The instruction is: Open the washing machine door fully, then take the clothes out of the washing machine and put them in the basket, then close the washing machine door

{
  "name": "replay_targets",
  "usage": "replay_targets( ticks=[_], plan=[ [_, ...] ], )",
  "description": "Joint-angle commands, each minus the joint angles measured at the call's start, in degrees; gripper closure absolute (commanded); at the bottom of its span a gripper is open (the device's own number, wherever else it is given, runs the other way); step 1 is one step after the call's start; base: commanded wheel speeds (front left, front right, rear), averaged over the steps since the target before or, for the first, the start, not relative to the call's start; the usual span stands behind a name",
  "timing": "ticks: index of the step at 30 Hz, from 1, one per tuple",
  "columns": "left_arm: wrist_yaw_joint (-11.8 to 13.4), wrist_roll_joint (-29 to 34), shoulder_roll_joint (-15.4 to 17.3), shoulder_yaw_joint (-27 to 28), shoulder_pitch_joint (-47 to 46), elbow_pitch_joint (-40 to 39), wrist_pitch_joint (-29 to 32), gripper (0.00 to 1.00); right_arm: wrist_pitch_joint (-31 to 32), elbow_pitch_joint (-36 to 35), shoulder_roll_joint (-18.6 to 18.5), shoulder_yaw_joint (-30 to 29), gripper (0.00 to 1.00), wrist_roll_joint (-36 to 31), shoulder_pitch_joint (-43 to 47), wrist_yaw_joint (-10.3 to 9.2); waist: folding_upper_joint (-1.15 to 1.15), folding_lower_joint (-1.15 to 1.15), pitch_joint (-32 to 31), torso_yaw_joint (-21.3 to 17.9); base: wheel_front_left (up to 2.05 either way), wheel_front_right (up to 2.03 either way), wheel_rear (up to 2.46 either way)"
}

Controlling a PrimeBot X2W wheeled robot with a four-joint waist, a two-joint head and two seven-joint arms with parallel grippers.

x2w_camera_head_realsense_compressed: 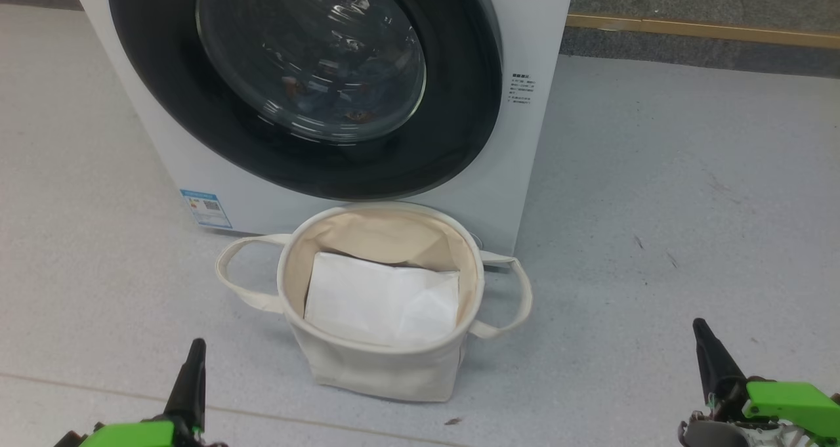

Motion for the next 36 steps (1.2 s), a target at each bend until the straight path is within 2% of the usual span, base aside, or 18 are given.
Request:
replay_targets(
  ticks=[1,36],
  plan=[
    [-0.41,0.22,0.41,1.89,-2.57,-2.10,0.44,1.00,0.41,-1.76,-0.38,1.16,1.00,-0.17,-2.80,0.01,0.00,0.00,0.00,0.00,0.00,0.00,0.00],
    [-0.41,0.22,0.41,1.89,-2.57,-2.10,0.44,1.00,0.41,-1.76,-0.38,1.16,1.00,-0.17,-2.80,0.01,0.00,0.00,0.00,0.00,0.00,0.00,0.00]
  ],
)
